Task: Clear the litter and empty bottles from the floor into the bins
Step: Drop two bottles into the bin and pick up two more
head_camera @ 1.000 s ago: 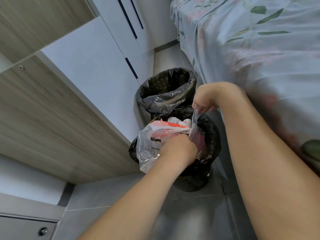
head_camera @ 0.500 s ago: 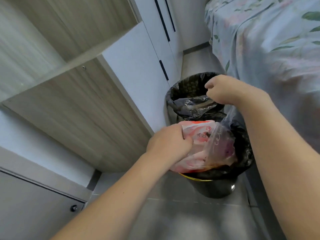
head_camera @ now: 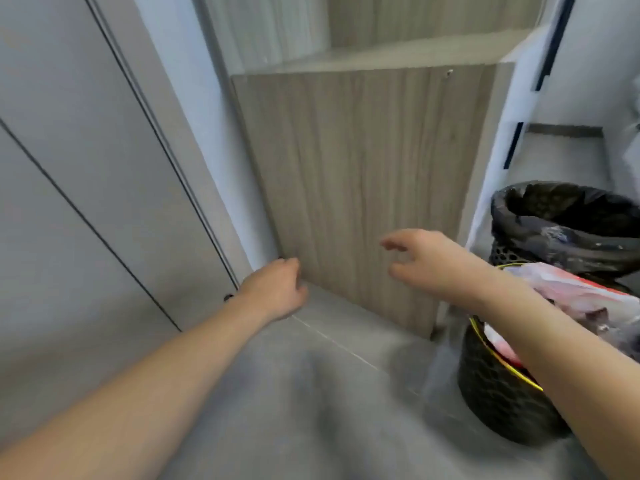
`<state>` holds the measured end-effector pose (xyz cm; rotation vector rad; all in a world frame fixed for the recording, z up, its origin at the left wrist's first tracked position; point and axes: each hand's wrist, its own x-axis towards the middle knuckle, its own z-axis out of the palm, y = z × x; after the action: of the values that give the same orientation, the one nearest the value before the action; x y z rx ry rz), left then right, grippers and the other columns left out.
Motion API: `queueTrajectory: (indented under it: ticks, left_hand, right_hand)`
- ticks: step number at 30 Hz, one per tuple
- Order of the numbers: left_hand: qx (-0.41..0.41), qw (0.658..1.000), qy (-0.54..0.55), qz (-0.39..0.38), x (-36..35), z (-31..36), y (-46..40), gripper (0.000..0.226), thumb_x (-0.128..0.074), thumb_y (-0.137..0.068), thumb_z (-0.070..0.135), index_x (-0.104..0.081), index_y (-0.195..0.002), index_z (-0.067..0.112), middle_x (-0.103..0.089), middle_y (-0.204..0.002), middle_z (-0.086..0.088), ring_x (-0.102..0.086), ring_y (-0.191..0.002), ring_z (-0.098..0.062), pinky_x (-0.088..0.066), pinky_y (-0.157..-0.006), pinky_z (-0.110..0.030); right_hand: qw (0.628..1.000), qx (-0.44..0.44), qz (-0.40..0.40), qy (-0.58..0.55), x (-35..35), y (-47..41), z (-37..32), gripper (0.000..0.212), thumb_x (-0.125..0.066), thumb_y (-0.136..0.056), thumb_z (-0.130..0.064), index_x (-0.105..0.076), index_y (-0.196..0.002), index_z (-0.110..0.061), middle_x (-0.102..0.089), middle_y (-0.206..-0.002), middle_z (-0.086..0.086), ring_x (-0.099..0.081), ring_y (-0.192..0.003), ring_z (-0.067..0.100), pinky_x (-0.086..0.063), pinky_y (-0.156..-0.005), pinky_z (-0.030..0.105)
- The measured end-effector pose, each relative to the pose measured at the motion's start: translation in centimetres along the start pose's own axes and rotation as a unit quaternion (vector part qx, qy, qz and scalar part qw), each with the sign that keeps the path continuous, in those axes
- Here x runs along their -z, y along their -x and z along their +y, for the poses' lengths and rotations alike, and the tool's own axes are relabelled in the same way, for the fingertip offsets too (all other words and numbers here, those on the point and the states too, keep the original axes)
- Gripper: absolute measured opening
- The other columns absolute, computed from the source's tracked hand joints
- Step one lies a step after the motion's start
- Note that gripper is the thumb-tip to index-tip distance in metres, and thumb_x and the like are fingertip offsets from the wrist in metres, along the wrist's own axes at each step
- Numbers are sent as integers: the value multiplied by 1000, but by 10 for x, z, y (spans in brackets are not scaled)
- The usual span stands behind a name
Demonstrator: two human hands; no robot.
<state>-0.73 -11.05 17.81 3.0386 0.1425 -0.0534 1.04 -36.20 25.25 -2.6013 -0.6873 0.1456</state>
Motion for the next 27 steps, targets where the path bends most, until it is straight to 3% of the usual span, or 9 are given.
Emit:
queueTrajectory:
  ticks: [4, 9, 14, 20, 24, 27]
  left_hand:
    - [103, 994, 31, -26, -26, -105, 30, 29, -49, -90, 36, -53, -109, 15, -59, -119, -11, -58, -105, -33, -51, -86, -39]
    - [225, 970, 75, -58, -65, -221, 91, 34, -46, -93, 36, -51, -118, 14, -56, -122, -7, -56, -108, -29, -49, -91, -40]
    - [334, 933, 106, -88, -101, -317, 176, 37, -47, -95, 34, -50, -122, 9, -55, -125, -13, -55, -111, -33, -47, -91, -38]
    - [477, 856, 164, -115, -144, -391, 298, 38, -48, -92, 34, -55, -119, 8, -59, -122, -17, -57, -108, -35, -46, -84, -34]
    - [581, 775, 191, -158, -169, -400, 374, 63, -40, -87, 43, -47, -138, 7, -47, -143, -19, -46, -128, -37, -39, -105, -37]
    - [638, 720, 205, -180, -181, -393, 418, 71, -41, -81, 48, -44, -140, 10, -44, -146, -17, -41, -133, -37, -37, -106, -39]
  right_hand:
    - [995, 82, -62, 10, -72, -39, -86, 48, -54, -90, -19, -49, -137, -14, -51, -140, 6, -47, -128, 21, -34, -104, 26]
    - [976, 128, -174, 15, -164, -77, -176, 56, -49, -92, -20, -35, -146, -20, -35, -151, -1, -34, -138, 16, -31, -108, 27]
    - [951, 160, -259, 52, -248, -95, -260, 57, -48, -91, -21, -34, -146, -20, -36, -150, 1, -40, -133, 21, -36, -103, 30]
    - [890, 222, -380, 115, -342, -66, -343, 59, -48, -92, -24, -29, -148, -19, -32, -151, 3, -40, -133, 23, -37, -104, 34]
    - [869, 219, -430, 113, -396, -31, -389, 55, -48, -93, -23, -33, -145, -14, -39, -145, 9, -43, -129, 28, -39, -101, 35]
    - [857, 207, -466, 76, -435, 8, -409, 55, -49, -91, -22, -35, -144, -11, -41, -143, 11, -45, -127, 30, -42, -100, 34]
